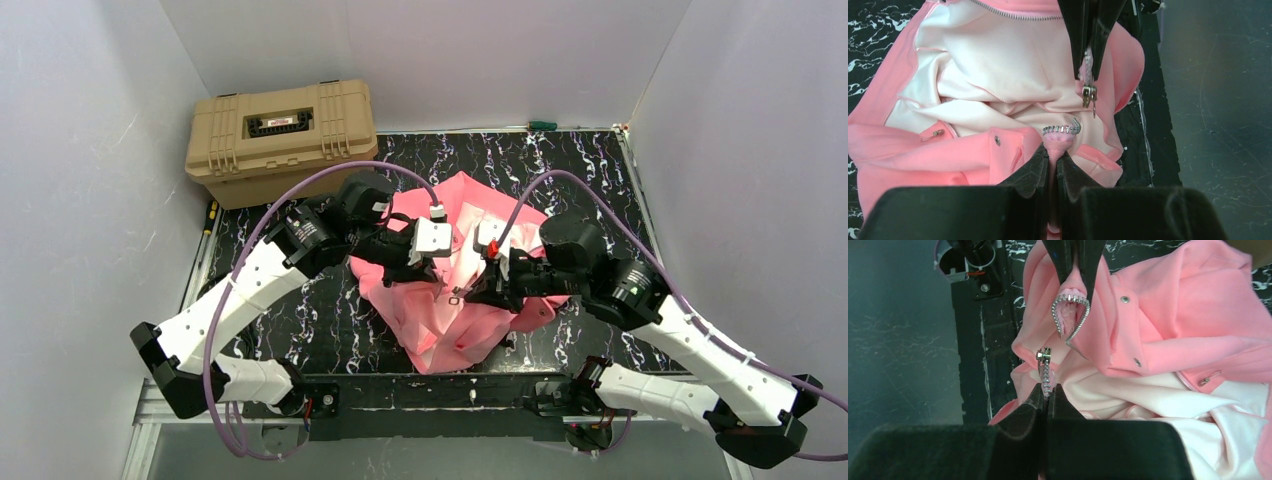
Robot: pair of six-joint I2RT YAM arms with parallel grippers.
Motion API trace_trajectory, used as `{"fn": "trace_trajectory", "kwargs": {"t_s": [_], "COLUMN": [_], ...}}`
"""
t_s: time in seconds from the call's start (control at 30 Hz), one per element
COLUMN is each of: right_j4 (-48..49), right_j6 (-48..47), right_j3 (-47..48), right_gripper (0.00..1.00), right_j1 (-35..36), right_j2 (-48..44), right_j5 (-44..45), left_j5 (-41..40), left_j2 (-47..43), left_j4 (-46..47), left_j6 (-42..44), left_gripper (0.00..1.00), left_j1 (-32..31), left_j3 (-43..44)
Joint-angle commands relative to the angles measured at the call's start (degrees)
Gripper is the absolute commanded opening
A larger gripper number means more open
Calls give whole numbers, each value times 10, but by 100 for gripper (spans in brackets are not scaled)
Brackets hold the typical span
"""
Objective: Zip up the jacket
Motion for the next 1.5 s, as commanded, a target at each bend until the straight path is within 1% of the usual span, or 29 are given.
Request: {"fn": "trace_trajectory", "kwargs": {"t_s": [0.0, 0.07, 0.13, 0.17, 0.23, 0.27, 0.4, 0.47, 0.6, 0.7, 0.87, 0.9, 0.93, 0.97, 1.1, 1.2, 1.33, 1.37, 1.4, 1.43, 1.47], "right_j4": [-25, -11, -2, -1, -7, -8, 10, 16, 19, 24, 29, 35, 40, 45, 69, 84, 113, 114, 113, 111, 111], "right_j6": [-17, -13, -13, -14, -15, -12, 2, 7, 19, 26, 38, 42, 45, 48, 51, 52, 63, 63, 63, 62, 62], "right_j3": [32, 27, 22, 18, 15, 13, -10, -21, -34, -44, -62, -68, -76, -83, -115, -131, -147, -147, -145, -144, -144], "right_gripper": [1, 1, 1, 1, 1, 1, 1, 1, 1, 1, 1, 1, 1, 1, 1, 1, 1, 1, 1, 1, 1], "right_j1": [3, 3, 3, 3, 3, 3, 3, 3, 3, 3, 3, 3, 3, 3, 3, 3, 3, 3, 3, 3, 3], "right_j2": [14, 9, 2, 1, 2, 4, 0, -3, -4, -11, -13, -14, -15, -15, -12, -3, -1, 1, 2, 4, 4], "right_j5": [-44, -22, -5, 4, 13, 13, 31, 38, 46, 51, 53, 52, 52, 53, 65, 68, 68, 68, 68, 67, 67], "left_j5": [32, 24, 18, 21, 25, 28, 2, -8, -16, -20, -13, -15, -17, -17, -6, 10, 42, 55, 66, 79, 84], "left_j2": [-2, -3, -1, 1, 1, 1, -1, 11, 44, 53, 43, 39, 38, 36, 46, 51, 41, 33, 24, 17, 7], "left_j4": [-17, -16, -10, -10, 3, 10, 60, 83, 106, 129, 195, 215, 235, 251, 275, 263, 240, 232, 225, 223, 223], "left_j6": [-14, -28, -63, -75, -100, -106, -99, -91, -62, -53, -88, -100, -112, -120, -138, -142, -125, -112, -97, -84, -75], "left_gripper": [0, 0, 0, 2, 9, 9, 11, 12, 16, 20, 26, 29, 36, 39, 40, 40, 44, 56, 64, 92, 98], "left_j1": [-1, -1, 3, 8, 17, 21, 37, 61, 104, 115, 116, 116, 116, 116, 116, 119, 121, 121, 121, 121, 121], "left_j3": [33, 23, 8, -7, -36, -52, -136, -168, -197, -212, -258, -270, -279, -286, -279, -257, -247, -254, -264, -277, -288]}}
